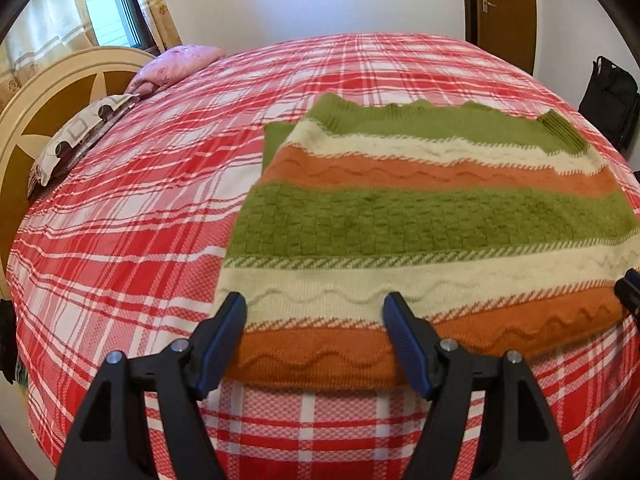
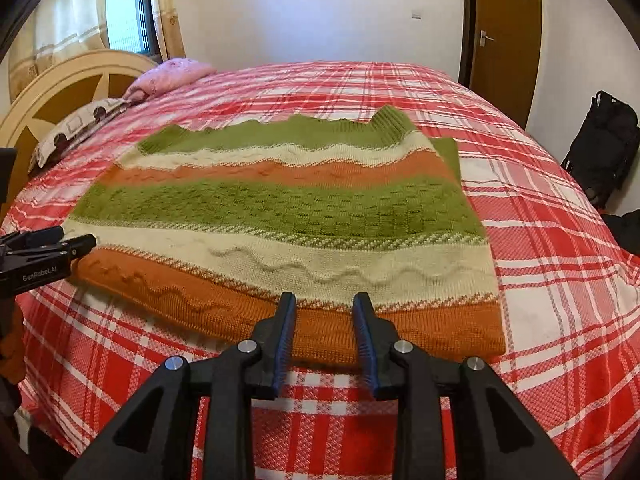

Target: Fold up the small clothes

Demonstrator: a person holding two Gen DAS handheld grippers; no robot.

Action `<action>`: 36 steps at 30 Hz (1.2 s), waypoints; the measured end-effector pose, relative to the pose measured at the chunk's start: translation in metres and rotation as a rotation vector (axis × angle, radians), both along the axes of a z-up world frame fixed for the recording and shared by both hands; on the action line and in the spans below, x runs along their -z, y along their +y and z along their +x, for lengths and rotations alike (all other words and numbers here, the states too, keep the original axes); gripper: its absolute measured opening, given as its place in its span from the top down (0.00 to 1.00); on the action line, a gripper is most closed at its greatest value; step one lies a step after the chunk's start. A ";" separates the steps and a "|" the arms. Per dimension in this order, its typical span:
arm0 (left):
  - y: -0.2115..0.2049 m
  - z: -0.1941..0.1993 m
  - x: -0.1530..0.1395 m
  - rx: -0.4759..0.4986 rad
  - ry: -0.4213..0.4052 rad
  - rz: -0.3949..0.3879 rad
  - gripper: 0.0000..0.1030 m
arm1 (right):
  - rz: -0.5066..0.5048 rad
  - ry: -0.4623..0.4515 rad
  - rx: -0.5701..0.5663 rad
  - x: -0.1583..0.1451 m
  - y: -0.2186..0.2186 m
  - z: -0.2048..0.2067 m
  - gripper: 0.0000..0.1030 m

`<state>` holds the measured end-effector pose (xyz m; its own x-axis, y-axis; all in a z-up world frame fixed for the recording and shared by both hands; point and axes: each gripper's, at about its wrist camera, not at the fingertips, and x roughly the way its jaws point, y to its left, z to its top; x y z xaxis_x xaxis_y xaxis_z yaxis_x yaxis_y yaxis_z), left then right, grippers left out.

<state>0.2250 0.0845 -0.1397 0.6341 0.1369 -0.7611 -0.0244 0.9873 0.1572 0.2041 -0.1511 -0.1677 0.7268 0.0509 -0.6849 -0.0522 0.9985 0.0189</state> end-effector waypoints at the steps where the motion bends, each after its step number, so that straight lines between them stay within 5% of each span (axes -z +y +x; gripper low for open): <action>1: 0.000 0.000 0.000 0.001 0.000 0.000 0.28 | -0.008 0.005 -0.001 0.000 0.001 0.001 0.69; 19: 0.000 -0.003 -0.001 -0.001 0.002 0.000 0.28 | 0.039 0.026 -0.008 -0.011 -0.002 -0.008 0.66; 26: 0.014 -0.002 -0.012 -0.027 -0.004 -0.102 0.28 | 0.088 -0.025 -0.038 -0.027 0.010 -0.008 0.58; 30: 0.013 0.009 -0.017 -0.053 -0.033 -0.028 0.27 | 0.087 -0.032 -0.064 -0.028 0.022 0.000 0.58; 36: 0.021 0.030 -0.027 -0.076 -0.057 -0.039 0.27 | 0.055 -0.042 -0.100 -0.023 0.037 0.001 0.58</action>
<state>0.2548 0.1051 -0.1123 0.6651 0.1577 -0.7299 -0.1077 0.9875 0.1152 0.2052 -0.1137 -0.1442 0.7441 0.1616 -0.6482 -0.1534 0.9857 0.0696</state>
